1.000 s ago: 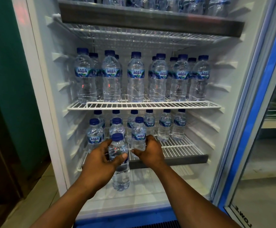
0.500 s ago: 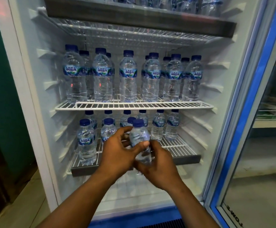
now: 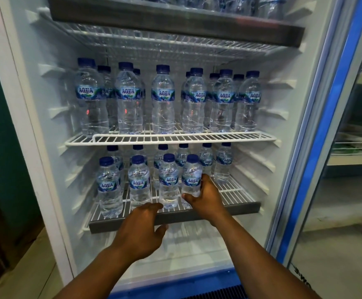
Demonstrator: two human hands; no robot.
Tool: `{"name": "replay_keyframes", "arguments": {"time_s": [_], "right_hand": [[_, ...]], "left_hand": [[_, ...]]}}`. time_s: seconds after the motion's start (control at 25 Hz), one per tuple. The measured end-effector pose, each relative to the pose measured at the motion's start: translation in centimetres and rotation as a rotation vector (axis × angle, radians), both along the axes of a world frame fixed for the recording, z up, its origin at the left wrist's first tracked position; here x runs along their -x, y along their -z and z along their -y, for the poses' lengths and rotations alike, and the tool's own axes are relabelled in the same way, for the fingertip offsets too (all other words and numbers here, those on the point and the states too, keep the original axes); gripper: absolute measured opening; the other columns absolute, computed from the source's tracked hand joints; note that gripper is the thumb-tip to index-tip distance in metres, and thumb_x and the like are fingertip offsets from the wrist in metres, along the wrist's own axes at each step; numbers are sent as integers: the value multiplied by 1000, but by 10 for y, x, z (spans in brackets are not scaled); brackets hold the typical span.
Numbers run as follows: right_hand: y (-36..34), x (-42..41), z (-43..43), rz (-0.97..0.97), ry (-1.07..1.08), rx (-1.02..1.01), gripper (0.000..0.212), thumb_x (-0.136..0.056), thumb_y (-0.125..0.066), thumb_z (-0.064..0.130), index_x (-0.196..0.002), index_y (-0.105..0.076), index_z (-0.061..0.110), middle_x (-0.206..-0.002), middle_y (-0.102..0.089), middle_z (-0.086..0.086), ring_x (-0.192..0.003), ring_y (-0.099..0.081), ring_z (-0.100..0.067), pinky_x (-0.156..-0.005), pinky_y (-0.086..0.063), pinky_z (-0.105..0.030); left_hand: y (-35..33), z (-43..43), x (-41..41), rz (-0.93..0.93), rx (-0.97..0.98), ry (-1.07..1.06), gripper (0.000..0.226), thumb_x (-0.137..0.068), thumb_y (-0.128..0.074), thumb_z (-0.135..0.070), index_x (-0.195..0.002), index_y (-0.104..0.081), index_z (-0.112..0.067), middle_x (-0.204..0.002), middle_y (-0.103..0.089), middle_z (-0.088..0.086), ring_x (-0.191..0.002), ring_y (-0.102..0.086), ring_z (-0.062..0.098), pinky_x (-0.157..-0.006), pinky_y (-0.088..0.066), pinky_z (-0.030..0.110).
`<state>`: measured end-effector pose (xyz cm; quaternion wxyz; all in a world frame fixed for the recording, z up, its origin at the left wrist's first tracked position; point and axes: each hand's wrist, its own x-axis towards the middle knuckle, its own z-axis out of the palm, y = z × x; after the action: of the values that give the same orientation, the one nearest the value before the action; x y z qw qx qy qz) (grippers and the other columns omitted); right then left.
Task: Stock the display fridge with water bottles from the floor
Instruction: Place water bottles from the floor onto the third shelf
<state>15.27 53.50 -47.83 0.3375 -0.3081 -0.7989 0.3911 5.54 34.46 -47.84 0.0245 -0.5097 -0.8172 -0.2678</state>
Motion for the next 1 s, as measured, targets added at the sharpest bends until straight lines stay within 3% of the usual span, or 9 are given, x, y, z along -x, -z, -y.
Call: {"name": "replay_keyframes", "arguments": {"time_s": [0.28, 0.68, 0.76, 0.84, 0.92, 1.0], "right_hand": [[-3, 1, 7, 44, 90, -54, 60, -79, -81, 19, -129, -49, 16, -125, -65, -2, -114, -62, -22, -87, -42, -21], [0, 3, 7, 101, 110, -74, 61, -79, -81, 21, -131, -49, 15, -127, -63, -6, -117, -60, -26, -90, -42, -24], [-2, 1, 20, 35, 179, -157, 68, -77, -82, 23, -134, -46, 13, -129, -58, -9, -118, -58, -28, -94, -44, -27], [-4, -6, 49, -161, 289, -325, 58, -80, -77, 19, -130, -49, 9, -125, -55, -12, -113, -57, -28, -92, -44, -26], [-2, 2, 103, -343, 122, -494, 30, -85, -69, 9, -112, -56, 8, -105, -58, -9, -94, -58, -22, -82, -45, -23], [10, 28, 170, -357, -231, -586, 11, -85, -64, 7, -96, -62, 8, -88, -58, -3, -78, -55, -14, -72, -45, -19]], "left_hand": [[9, 1, 8, -72, -50, 1, 53, -89, -64, -45, -138, -49, -32, -131, -58, -12, -115, -56, 9, -96, -47, 24], [15, 21, 15, -88, -92, -1, 54, -88, -64, -47, -139, -48, -34, -134, -56, -15, -118, -55, 8, -98, -44, 22], [14, 38, 18, -83, -118, -4, 52, -89, -64, -46, -137, -50, -33, -131, -57, -16, -116, -56, 8, -97, -43, 19], [15, 61, 23, -82, -147, 2, 45, -89, -64, -42, -131, -57, -29, -125, -61, -12, -111, -59, 10, -94, -46, 19], [28, 99, 37, -77, -158, -62, 38, -88, -62, -40, -124, -62, -25, -119, -65, -8, -106, -61, 13, -90, -51, 25], [50, 149, 55, -32, -138, -189, 34, -88, -62, -37, -120, -65, -25, -115, -66, -8, -101, -62, 12, -85, -52, 25]]}}
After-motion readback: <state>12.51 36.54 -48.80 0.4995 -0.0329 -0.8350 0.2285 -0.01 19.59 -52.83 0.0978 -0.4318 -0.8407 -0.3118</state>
